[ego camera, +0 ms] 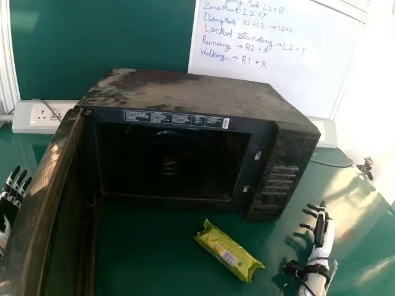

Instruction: Put biscuit inside oven

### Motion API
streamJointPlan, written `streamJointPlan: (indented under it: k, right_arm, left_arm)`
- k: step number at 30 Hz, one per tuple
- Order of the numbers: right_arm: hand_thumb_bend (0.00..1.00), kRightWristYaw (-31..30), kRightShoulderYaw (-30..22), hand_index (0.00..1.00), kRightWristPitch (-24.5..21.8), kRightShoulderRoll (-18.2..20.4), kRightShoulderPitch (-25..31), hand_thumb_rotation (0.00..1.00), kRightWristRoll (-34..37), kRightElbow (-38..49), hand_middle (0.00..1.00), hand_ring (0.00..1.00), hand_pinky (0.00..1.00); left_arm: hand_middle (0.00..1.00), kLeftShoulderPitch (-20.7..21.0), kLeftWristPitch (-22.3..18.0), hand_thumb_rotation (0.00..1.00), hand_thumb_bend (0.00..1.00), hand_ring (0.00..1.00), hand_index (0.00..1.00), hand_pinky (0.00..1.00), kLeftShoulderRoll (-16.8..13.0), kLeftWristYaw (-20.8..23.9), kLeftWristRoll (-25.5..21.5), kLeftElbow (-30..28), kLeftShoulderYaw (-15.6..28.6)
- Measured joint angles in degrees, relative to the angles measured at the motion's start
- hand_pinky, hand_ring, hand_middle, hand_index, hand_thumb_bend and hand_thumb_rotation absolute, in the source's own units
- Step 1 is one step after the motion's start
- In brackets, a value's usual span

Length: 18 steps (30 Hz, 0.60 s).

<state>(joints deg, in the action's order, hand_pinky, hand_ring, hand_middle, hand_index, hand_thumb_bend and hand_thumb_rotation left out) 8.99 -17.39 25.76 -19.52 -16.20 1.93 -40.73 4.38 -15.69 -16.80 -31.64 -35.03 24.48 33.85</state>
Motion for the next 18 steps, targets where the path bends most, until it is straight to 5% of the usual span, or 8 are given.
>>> streamJointPlan:
  k: [5, 18]
  right_arm:
    - [0.69, -4.89, 0.73, 0.64, 2.56, -0.84, 0.5, 0.58, 0.6, -0.02, 0.55, 0.45, 0.36]
    - [0.75, -15.72, 3.03, 0.69, 3.81, -4.17, 6.24, 0.52, 0.48, 6.85, 0.61, 0.49, 0.42]
  left_arm:
    - [0.8, 0.22, 0.0, 0.0, 0.13, 0.74, 0.9, 0.74, 0.26, 0.03, 0.01, -0.11, 0.0]
    - [0.81, 0.38, 0.01, 0.0, 0.13, 0.74, 0.9, 0.73, 0.58, 0.18, 0.03, 0.07, 0.17]
